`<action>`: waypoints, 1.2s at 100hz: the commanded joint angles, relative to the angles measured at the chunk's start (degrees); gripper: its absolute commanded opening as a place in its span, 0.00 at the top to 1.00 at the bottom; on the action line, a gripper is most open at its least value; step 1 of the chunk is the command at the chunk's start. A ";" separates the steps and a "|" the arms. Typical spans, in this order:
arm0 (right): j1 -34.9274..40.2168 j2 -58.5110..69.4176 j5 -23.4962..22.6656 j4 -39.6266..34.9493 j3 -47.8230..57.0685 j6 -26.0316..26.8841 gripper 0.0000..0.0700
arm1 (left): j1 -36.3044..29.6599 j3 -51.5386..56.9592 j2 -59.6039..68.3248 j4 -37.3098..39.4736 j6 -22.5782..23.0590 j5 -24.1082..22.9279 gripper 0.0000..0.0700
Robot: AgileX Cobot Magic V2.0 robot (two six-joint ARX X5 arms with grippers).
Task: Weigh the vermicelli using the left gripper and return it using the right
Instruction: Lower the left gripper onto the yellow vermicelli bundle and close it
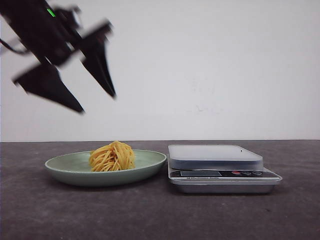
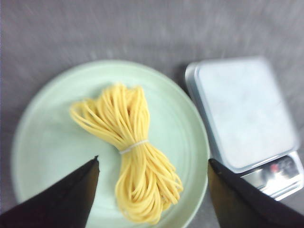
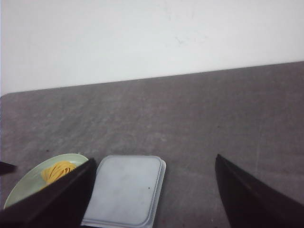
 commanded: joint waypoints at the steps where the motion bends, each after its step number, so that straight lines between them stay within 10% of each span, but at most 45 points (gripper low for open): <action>1: 0.15 0.17 -0.11 0.20 0.81 -1.09 0.28 | -1.11 2.38 4.20 -0.37 -0.26 -0.90 0.39; 100: 0.79 0.17 -0.09 -2.38 0.81 -1.97 0.28 | -3.28 7.65 18.88 -1.42 0.22 -6.60 0.41; 120: 0.79 0.17 -0.09 -2.40 0.81 -1.97 0.31 | -3.28 7.65 18.99 -1.22 0.46 -6.14 0.92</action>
